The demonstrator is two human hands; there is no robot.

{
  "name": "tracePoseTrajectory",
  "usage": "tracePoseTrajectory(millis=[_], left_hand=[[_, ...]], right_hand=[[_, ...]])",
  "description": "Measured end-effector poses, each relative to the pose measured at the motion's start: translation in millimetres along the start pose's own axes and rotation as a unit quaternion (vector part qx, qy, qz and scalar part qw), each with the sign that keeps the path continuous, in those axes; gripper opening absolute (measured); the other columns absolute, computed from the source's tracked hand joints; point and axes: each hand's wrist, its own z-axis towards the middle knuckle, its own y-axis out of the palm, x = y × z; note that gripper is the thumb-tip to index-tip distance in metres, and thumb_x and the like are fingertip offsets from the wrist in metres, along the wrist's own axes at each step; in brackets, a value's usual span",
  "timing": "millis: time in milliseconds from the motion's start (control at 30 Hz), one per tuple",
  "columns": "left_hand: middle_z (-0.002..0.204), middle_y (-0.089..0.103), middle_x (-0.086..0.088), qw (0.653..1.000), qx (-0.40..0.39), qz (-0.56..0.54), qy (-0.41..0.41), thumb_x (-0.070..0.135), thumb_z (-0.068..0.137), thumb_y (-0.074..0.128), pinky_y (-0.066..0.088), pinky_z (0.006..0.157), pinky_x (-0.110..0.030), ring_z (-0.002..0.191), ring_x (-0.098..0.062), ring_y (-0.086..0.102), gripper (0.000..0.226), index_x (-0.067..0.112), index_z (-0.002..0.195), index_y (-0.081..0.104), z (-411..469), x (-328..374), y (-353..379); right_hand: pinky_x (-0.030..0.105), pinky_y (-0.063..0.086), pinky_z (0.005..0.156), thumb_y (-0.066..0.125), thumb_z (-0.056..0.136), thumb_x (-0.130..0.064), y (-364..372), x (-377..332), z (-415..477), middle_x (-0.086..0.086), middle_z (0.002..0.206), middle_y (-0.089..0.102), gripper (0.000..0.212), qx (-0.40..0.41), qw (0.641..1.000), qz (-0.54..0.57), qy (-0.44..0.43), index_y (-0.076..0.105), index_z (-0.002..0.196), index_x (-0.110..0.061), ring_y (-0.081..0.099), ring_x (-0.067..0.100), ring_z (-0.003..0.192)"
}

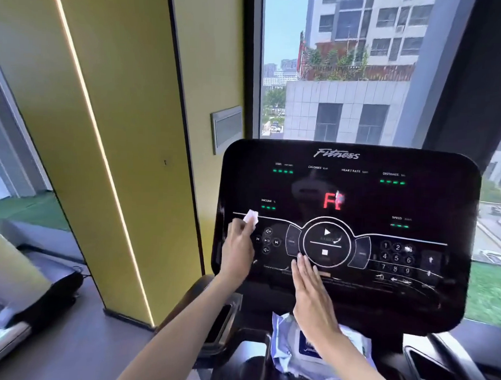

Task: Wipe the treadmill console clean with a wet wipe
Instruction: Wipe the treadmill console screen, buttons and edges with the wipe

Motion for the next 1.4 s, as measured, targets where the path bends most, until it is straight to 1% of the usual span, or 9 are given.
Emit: tracePoseTrajectory(millis=[133,267,533,667,833,967,1100,1233,1400], left_hand=[[0.102,0.043,-0.012,0.980,0.059,-0.023,-0.187,-0.002,0.087,0.041,0.048,0.076,-0.040,0.088,-0.028,0.046,0.029,0.005,0.115,0.049,7.7,-15.4,-1.7],[0.101,0.046,-0.012,0.999,-0.007,0.028,0.045,-0.018,0.072,0.052,0.047,0.060,-0.030,0.089,-0.023,0.041,0.070,0.008,0.137,0.043,-3.1,-3.9,9.1],[0.098,0.045,-0.012,0.997,-0.016,0.022,0.075,-0.017,0.077,0.048,0.047,0.071,-0.029,0.086,-0.022,0.043,0.058,0.002,0.132,0.048,0.6,-8.1,11.0],[0.097,0.044,-0.011,0.989,0.042,-0.043,-0.134,-0.021,0.076,0.045,0.049,0.074,-0.038,0.085,-0.019,0.041,0.049,-0.002,0.120,0.055,7.6,-12.4,10.6],[0.102,0.043,-0.011,0.985,-0.073,0.024,0.157,-0.024,0.065,0.049,0.048,0.057,-0.029,0.088,-0.023,0.043,0.068,0.005,0.127,0.051,-4.7,-8.1,11.8],[0.101,0.044,-0.009,0.993,0.019,-0.030,-0.112,-0.017,0.078,0.048,0.049,0.074,-0.033,0.092,-0.028,0.049,0.045,0.002,0.118,0.057,0.6,-6.4,9.4],[0.104,0.043,-0.009,0.976,-0.096,0.032,0.193,-0.021,0.066,0.053,0.044,0.053,-0.027,0.090,-0.023,0.043,0.069,0.012,0.128,0.048,-7.3,-4.7,10.0],[0.097,0.043,-0.011,0.980,0.067,-0.055,-0.179,-0.020,0.079,0.043,0.049,0.075,-0.037,0.085,-0.024,0.045,0.040,0.000,0.110,0.059,18.6,-7.4,7.5],[0.098,0.043,-0.008,0.977,-0.089,0.016,0.191,-0.021,0.069,0.049,0.049,0.057,-0.031,0.087,-0.022,0.042,0.066,0.009,0.128,0.051,4.9,8.1,16.6]], right_hand=[[0.041,0.014,0.109,0.058,0.049,0.022,2.7,7.9,-2.2,0.022,0.143,0.037,0.088,-0.003,1.000,-0.010,-0.005,0.041,0.134,0.006,0.036,0.031,0.133],[0.043,0.016,0.107,0.050,0.052,0.022,7.3,10.8,-4.8,0.023,0.144,0.035,0.085,-0.003,1.000,-0.016,-0.006,0.040,0.135,0.007,0.034,0.031,0.134],[0.043,0.011,0.109,0.015,0.069,0.016,19.4,7.8,-6.0,0.026,0.144,0.033,0.071,0.032,0.999,-0.024,-0.004,0.037,0.136,0.008,0.031,0.036,0.135],[0.044,0.011,0.109,0.019,0.068,0.022,24.6,8.3,-5.1,0.029,0.145,0.030,0.071,0.043,0.998,-0.034,-0.013,0.034,0.136,0.011,0.026,0.039,0.136],[0.045,0.011,0.108,0.015,0.071,0.017,23.1,7.9,-6.3,0.030,0.143,0.031,0.067,0.047,0.998,-0.039,-0.021,0.037,0.134,0.012,0.031,0.041,0.133],[0.045,0.013,0.107,0.012,0.071,0.018,22.4,7.2,-6.4,0.029,0.144,0.030,0.068,0.057,0.997,-0.038,-0.021,0.036,0.135,0.012,0.030,0.041,0.134],[0.044,0.010,0.108,0.010,0.071,0.018,21.0,6.2,-7.0,0.030,0.144,0.031,0.069,0.056,0.998,-0.033,-0.018,0.036,0.135,0.012,0.030,0.040,0.134],[0.042,0.007,0.109,0.015,0.065,0.024,26.1,5.8,-5.7,0.028,0.146,0.028,0.076,0.059,0.998,-0.037,-0.010,0.032,0.138,0.010,0.028,0.040,0.135],[0.042,0.009,0.110,0.021,0.064,0.025,28.5,6.4,-5.6,0.027,0.147,0.025,0.077,0.042,0.998,-0.036,-0.005,0.029,0.139,0.010,0.024,0.039,0.137]])
